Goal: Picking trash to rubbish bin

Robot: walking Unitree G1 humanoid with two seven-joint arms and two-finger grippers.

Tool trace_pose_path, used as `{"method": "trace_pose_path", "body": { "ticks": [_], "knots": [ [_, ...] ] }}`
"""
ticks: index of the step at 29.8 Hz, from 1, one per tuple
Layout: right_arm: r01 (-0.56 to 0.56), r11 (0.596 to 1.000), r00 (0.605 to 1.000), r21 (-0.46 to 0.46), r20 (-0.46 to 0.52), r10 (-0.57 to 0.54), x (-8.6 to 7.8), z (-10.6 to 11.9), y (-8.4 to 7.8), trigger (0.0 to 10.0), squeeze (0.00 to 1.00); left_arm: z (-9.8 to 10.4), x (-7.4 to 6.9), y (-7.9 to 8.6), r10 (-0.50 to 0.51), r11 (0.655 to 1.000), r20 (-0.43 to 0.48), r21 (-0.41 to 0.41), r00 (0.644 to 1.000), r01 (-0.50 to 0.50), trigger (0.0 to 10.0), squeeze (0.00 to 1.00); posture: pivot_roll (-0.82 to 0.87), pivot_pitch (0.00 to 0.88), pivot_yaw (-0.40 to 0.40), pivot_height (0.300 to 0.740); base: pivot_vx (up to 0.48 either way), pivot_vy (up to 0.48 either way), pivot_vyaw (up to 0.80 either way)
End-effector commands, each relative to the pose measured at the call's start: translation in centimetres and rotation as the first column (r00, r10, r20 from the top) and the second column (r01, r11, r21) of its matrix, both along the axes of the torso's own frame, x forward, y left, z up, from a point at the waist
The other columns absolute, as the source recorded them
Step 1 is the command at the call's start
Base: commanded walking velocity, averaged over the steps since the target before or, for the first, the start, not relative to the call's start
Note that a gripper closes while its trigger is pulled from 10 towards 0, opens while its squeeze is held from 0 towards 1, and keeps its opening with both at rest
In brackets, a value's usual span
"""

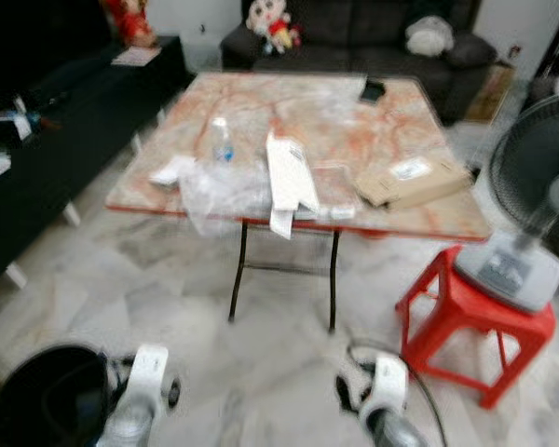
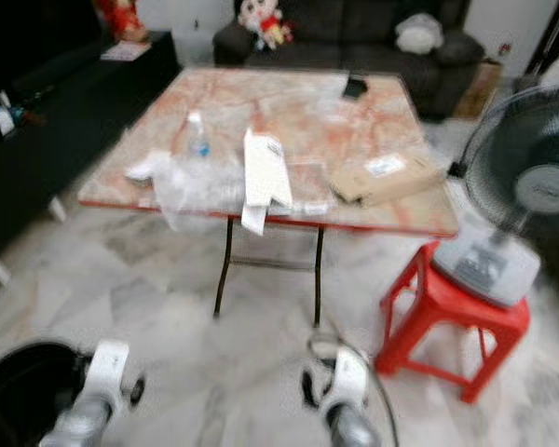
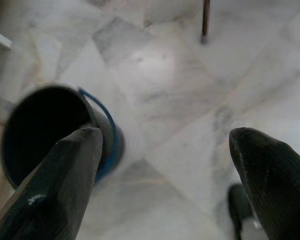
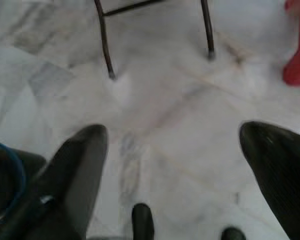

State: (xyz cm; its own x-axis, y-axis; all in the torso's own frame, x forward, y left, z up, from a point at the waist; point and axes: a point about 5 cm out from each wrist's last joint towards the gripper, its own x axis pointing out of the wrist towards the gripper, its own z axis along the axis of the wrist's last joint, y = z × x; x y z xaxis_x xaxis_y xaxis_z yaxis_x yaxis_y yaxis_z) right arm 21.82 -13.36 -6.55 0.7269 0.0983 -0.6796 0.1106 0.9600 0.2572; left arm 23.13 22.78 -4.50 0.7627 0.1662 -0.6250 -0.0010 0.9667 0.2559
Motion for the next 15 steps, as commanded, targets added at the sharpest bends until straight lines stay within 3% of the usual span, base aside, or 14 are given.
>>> {"method": "trace_pose_path", "body": {
  "ticks": [1, 15],
  "knots": [
    [0.026, 0.999, 1.000, -0.021, -0.012, -0.026, -0.43, -0.26, -1.13, 10.0, 0.00, -0.05, 0.18, -0.82, -0.037, 0.999, 0.004, -0.001, 0.999, 0.037, 10.0, 0.00, 0.10, 0.000, 0.022, 0.740, 0.337, 0.000, 0.00],
    [0.043, 0.999, 0.999, -0.018, -0.011, -0.043, -0.33, -0.20, -1.26, 10.0, 0.00, -0.04, 0.22, -0.86, -0.041, 0.999, 0.002, 0.000, 0.999, 0.041, 10.0, 0.00, 0.10, 0.011, 0.023, 0.740, 0.339, 0.000, 0.00]
  ]
}}
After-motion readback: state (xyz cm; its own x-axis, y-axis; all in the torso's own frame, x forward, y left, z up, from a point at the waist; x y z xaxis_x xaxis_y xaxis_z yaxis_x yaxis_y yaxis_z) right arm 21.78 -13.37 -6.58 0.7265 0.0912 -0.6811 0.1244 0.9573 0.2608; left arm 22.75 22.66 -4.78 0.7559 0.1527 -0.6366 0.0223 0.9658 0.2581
